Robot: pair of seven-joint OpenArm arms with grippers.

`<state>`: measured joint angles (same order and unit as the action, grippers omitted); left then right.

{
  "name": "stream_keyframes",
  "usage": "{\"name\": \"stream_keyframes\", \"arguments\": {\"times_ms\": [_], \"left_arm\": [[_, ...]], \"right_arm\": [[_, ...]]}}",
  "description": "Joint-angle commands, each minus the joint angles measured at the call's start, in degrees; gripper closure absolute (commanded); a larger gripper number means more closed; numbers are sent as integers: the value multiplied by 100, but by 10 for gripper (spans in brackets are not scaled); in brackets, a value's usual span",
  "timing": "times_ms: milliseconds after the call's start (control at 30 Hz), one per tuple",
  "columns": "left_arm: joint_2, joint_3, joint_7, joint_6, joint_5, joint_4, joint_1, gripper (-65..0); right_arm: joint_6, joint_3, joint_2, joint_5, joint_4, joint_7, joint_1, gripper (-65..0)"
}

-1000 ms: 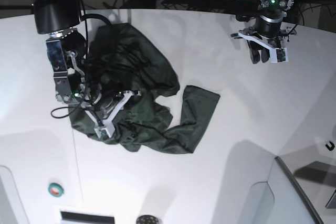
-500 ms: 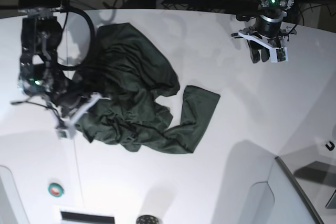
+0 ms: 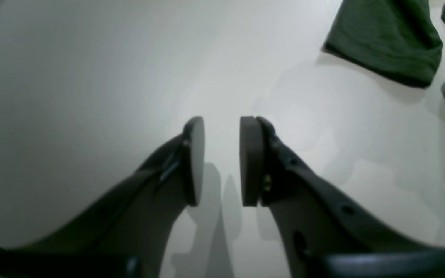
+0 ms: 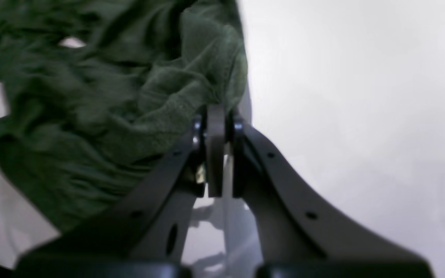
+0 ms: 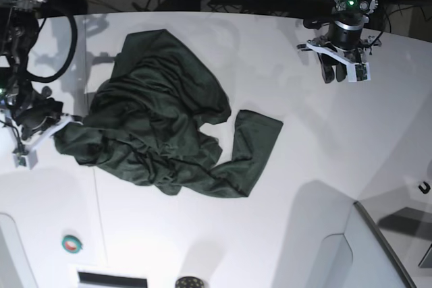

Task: Layout the t-shirt on the table in an organized manner, then fold the t-shirt properly
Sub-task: 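Drag the grasped shirt fabric outward with the right gripper and release, then grasp the shirt edge with the left gripper and pull it outward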

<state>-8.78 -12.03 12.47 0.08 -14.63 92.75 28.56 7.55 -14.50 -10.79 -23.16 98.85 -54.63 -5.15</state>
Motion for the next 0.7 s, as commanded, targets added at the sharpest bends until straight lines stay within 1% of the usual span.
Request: {"name": "stream_keyframes", "arguments": {"times_ms": [0,100,167,333,367,433,500,567,600,667], "left_arm": [[-41,-23,-135,23,0,83,6,-158],[-41,3,-135,23,0,83,15,-158],[-41,30,-135,23,61,83,15,-158],[20,56,-135,23,967,83,41,-158],[73,56,-135,23,1169,92,41,-158],[152,47,-135,23,1415,118,50,-158],[170,47,-135,23,1485,127,50,-158],[170,56,-135,23,1397,118,32,-158],[179,91,-135,23,1336,110,15,-158],[179,372,-135,23,1274,101,-3,-158]], "right_arm": [[23,-40,-51,-53,89,96,62,-8],[23,-49,-113,-27,80,131,36,-8],[23,-49,-227,-27,71,131,27,-8],[14,-66,-473,-18,27,131,-44,-8],[5,-181,-508,-18,-34,131,-61,-8],[5,-655,-508,-18,-245,131,-52,-8],[14,-945,-535,-18,-465,131,-44,-8],[23,-1130,-543,-18,-676,140,-35,-8],[23,-1183,-605,-18,-755,140,-35,-8],[23,-1139,-710,-18,-940,228,-35,-8]]}}
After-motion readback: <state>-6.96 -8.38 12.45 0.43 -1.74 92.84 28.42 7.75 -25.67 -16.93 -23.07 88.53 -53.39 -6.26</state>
